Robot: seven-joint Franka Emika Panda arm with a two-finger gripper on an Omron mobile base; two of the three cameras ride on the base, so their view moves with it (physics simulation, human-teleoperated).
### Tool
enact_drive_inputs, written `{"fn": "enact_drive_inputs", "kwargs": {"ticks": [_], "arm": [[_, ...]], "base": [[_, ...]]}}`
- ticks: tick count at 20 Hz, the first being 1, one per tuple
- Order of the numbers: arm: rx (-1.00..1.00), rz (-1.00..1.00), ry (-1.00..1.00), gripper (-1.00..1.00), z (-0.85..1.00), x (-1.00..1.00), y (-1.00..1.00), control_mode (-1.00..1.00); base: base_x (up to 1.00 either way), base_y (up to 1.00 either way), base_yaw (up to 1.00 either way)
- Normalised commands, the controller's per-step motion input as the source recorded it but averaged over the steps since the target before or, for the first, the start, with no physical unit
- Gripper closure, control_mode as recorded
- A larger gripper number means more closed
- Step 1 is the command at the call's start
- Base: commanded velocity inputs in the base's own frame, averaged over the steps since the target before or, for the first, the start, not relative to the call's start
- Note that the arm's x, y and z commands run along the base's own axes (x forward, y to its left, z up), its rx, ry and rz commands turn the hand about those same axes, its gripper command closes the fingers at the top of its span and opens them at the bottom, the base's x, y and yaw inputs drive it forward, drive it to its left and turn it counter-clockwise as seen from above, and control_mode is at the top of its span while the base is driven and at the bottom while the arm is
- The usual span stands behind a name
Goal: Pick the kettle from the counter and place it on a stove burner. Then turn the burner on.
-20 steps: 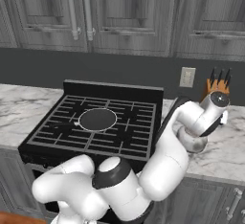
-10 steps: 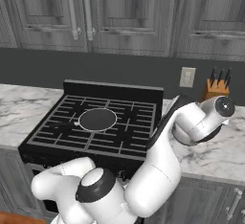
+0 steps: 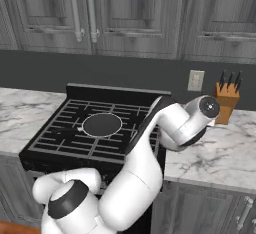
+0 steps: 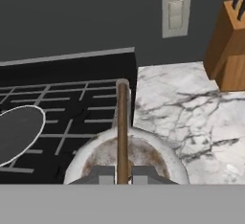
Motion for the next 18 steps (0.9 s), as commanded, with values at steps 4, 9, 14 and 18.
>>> {"fn": "enact_drive_inputs", "kwargs": {"ticks": [4, 9, 14, 18], "arm": [[-0.1, 0.0, 0.0, 1.0, 0.0, 0.0, 0.94, -1.0], [-0.15, 0.0, 0.0, 1.0, 0.0, 0.0, 0.81, -1.0], [-0.14, 0.0, 0.0, 1.0, 0.0, 0.0, 0.58, -1.0], [-0.09, 0.0, 0.0, 1.0, 0.0, 0.06, 0.61, -1.0]], "base": [[0.0, 0.0, 0.0], [0.0, 0.0, 0.0], [0.0, 0.0, 0.0], [0.0, 0.0, 0.0]]}}
